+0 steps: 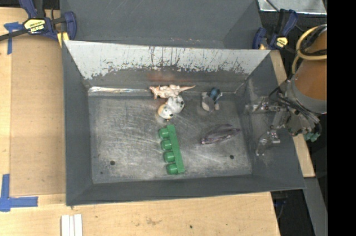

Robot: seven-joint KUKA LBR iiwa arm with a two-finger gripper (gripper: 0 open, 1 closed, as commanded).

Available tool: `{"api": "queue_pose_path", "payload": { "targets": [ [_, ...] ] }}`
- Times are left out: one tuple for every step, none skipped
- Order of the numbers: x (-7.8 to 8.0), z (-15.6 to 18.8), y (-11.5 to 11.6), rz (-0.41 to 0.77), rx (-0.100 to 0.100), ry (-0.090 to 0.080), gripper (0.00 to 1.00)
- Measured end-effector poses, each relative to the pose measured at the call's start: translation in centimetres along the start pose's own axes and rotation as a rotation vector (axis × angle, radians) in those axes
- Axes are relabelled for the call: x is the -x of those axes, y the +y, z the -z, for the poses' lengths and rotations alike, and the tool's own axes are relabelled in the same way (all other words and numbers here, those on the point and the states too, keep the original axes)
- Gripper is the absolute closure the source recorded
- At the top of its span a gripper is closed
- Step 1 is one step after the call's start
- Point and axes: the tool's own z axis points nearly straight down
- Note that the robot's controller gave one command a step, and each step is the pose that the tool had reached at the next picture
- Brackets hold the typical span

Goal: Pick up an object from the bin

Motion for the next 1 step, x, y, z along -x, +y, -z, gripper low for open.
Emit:
{"api": "queue_pose_path", "payload": {
  "targets": [
    [0.03,-1.32,0.70,0.068,0.003,0.010,0.00]
  ]
}}
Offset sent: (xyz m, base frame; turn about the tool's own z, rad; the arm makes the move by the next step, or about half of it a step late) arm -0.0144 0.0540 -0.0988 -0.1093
